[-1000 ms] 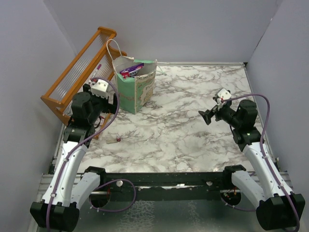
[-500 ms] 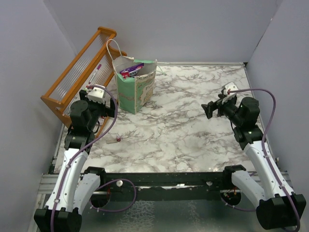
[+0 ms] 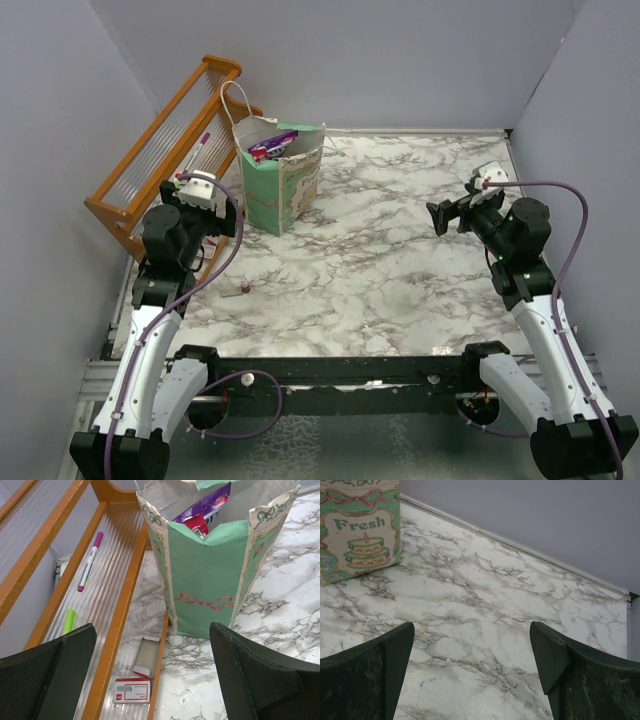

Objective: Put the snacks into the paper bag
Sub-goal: Reset both arms

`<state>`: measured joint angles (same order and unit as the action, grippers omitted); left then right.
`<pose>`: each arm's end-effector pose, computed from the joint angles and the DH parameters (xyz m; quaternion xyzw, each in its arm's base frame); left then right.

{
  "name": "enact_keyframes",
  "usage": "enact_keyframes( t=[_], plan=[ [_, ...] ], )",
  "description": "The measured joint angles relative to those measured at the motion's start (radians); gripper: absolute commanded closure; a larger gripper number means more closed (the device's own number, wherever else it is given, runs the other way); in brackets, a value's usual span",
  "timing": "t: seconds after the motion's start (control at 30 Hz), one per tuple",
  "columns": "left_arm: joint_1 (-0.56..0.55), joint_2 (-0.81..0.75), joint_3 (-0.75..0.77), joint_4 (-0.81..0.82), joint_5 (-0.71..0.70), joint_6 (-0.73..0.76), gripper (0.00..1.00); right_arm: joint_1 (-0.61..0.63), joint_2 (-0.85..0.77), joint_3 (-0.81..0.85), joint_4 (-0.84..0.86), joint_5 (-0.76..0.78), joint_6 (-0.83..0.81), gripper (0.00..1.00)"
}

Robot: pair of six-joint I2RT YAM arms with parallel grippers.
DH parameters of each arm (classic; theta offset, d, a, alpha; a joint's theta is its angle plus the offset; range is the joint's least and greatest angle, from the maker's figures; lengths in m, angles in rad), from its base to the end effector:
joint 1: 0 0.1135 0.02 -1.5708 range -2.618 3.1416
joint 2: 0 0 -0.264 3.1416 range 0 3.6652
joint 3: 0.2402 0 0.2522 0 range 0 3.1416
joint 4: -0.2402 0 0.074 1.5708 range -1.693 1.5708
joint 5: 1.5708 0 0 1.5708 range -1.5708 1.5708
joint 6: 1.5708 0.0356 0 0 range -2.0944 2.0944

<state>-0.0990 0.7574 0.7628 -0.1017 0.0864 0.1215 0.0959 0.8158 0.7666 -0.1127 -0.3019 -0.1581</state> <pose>0.1806 -0.0210 0.3457 0.1102 0.7319 -0.0244 0.6719 0.1914 0.0290 0.3362 -0.1920 0.7349 0.0946 0.6435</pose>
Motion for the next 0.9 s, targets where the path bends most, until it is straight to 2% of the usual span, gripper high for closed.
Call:
enact_keyframes(
  t=[0.9],
  plan=[
    [0.027, -0.031, -0.002, -0.001, 0.025, 0.000, 0.01, -0.006, -0.108, 0.018, -0.088, -0.041, -0.088, 0.01]
  ],
)
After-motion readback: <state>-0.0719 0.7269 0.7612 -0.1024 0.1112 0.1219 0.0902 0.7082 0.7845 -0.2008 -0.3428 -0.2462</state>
